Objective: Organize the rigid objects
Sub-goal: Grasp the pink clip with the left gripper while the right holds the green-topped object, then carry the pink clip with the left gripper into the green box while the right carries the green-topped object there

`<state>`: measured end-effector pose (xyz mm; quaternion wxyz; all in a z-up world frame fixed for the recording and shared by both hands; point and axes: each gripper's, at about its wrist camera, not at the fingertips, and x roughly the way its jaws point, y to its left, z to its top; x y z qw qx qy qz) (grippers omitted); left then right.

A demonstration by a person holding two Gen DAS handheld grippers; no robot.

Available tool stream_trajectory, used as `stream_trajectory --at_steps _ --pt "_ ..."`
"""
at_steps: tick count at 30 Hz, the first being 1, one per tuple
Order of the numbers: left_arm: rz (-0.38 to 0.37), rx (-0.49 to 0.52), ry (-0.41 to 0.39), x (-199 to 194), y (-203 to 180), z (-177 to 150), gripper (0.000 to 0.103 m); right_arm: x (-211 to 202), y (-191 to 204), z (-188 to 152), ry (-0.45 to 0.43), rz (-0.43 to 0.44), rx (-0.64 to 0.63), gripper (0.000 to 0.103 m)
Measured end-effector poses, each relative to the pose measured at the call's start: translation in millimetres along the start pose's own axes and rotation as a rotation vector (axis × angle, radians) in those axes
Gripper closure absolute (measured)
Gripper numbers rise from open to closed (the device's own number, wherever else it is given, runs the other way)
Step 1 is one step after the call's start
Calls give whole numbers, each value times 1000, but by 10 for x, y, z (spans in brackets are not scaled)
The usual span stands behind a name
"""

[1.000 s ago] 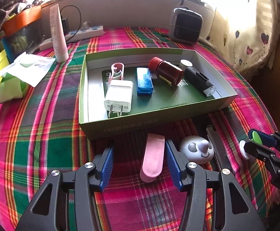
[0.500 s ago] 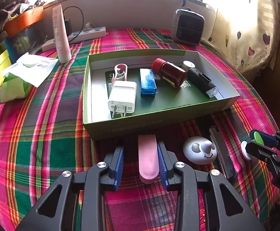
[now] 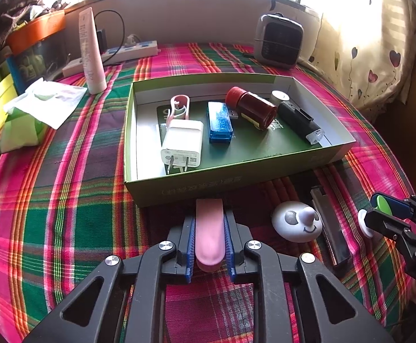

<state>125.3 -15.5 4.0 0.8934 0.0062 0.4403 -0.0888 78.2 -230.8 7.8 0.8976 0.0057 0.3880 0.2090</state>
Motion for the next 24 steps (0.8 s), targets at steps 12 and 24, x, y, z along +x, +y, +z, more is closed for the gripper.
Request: stream_trajectory --at_steps 12,24 --pt "-1 6 -9 -65 -33 2 86 -10 -28 1 -5 -1 5 68" --pt "-13 29 -71 -327 -98 103 86 -118 -31 168 -50 -10 -2 68"
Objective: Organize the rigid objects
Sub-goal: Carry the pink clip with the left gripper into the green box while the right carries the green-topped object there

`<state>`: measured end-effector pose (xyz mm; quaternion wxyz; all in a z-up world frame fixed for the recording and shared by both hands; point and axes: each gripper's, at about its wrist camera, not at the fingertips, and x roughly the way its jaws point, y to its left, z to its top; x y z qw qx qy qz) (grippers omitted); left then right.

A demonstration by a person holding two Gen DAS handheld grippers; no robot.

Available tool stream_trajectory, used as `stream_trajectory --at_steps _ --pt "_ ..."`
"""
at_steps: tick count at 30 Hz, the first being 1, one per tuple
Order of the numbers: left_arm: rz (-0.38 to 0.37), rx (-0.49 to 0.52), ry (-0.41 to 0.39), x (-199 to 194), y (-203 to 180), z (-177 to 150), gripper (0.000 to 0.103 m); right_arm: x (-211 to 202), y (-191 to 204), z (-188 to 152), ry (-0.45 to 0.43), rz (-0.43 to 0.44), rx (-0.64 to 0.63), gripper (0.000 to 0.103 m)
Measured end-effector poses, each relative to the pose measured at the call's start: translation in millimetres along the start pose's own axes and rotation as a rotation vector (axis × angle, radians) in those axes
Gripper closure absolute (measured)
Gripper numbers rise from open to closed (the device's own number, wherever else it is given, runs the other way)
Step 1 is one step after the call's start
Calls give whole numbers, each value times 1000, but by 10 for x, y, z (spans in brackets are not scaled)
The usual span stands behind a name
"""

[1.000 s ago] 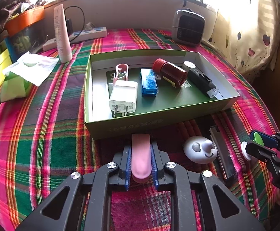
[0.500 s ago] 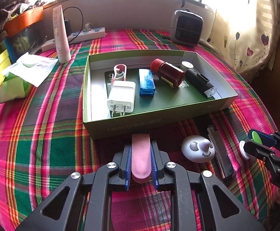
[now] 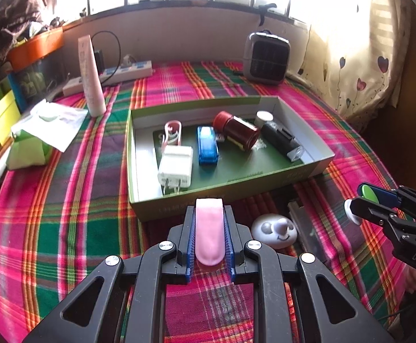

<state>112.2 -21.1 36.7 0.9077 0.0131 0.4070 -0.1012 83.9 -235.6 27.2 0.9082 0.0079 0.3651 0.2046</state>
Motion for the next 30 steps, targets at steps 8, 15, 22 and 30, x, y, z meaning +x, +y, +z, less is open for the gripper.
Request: stream_trajectory --at_steps 8,15,22,30 --pt "-14 3 -32 -74 38 146 86 28 10 167 -19 10 -4 68" --pt "-25 1 -51 -99 74 265 86 89 37 302 -27 15 -12 68" --pt "-61 -16 -59 -61 142 434 86 160 59 439 -35 21 -17 68" --pt "-105 -36 -51 86 198 680 86 358 89 583 -26 41 -8 68"
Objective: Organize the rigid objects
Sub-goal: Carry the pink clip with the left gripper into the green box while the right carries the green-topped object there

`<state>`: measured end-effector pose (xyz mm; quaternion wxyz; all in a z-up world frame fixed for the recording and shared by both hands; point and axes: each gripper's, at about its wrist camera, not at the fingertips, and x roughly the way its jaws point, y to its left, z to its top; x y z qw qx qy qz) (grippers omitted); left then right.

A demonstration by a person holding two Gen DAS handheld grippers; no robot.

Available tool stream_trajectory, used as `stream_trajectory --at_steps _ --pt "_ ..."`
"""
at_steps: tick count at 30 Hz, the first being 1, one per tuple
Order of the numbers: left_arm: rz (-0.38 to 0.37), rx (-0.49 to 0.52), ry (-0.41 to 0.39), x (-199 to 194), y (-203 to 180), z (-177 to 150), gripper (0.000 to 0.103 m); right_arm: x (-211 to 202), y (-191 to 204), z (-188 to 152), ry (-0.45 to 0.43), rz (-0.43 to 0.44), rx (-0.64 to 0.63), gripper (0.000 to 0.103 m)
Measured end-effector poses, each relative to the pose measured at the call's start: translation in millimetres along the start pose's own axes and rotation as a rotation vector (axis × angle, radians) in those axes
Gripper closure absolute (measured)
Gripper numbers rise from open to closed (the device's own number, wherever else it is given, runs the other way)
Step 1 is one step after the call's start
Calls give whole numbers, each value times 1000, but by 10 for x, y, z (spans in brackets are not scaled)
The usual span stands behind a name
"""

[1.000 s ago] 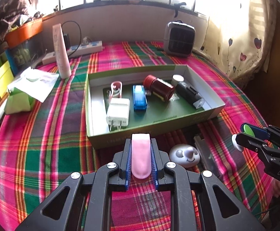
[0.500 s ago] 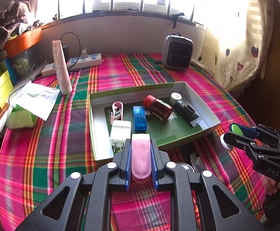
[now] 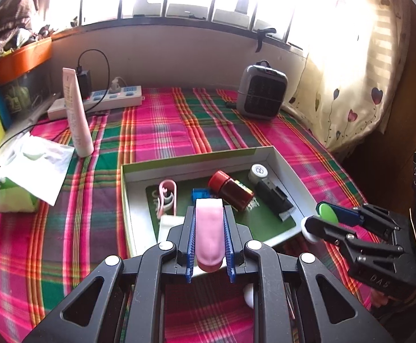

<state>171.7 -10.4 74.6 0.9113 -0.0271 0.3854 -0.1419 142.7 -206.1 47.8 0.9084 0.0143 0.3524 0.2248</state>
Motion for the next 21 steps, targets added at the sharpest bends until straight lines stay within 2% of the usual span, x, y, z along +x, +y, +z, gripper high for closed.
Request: stream_trajectory --at_steps 14,21 --pt "-16 -23 22 279 208 292 86 255 21 195 11 19 0 68" --pt "-1 -24 27 376 299 399 86 337 22 226 20 28 7 68"
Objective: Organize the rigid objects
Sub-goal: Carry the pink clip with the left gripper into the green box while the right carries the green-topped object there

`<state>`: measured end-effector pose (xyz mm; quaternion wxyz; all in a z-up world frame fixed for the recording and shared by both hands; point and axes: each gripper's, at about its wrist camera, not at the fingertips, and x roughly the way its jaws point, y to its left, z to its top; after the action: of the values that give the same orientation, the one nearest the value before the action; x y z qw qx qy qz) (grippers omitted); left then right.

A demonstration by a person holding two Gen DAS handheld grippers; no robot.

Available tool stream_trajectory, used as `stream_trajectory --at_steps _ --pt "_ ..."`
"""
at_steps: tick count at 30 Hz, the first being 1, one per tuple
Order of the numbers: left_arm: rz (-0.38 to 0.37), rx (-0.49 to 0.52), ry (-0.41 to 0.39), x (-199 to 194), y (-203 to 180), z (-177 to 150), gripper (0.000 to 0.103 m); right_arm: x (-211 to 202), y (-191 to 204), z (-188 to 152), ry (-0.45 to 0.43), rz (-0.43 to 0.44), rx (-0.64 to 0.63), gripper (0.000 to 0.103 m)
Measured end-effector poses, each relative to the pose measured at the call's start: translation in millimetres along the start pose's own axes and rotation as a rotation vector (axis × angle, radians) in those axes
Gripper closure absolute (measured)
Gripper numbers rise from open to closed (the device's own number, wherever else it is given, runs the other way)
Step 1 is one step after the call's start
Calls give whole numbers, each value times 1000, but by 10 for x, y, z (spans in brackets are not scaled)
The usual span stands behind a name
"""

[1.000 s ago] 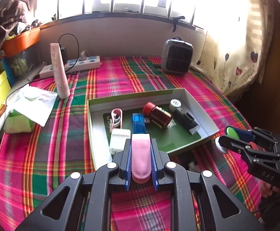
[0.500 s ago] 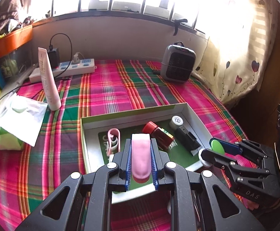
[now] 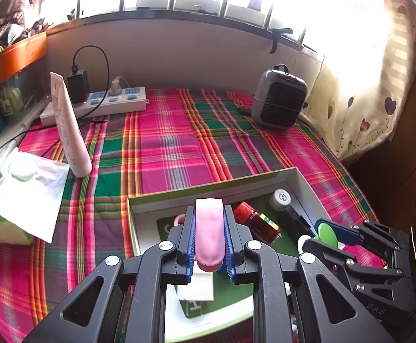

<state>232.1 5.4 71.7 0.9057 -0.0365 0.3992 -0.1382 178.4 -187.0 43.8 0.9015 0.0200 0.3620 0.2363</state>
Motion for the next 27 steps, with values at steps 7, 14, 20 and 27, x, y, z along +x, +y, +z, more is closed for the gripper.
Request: stream_trajectory --at_steps 7,14,20,27 --pt "0 -19 24 149 91 73 86 105 53 5 23 21 -18 68" --pt "-14 -36 47 310 103 95 86 195 55 -37 55 20 -26 68" --pt "-19 -11 61 422 22 89 86 246 47 -71 75 15 -29 68" --pt "-18 2 87 568 -29 69 86 295 20 -86 94 6 -33 68"
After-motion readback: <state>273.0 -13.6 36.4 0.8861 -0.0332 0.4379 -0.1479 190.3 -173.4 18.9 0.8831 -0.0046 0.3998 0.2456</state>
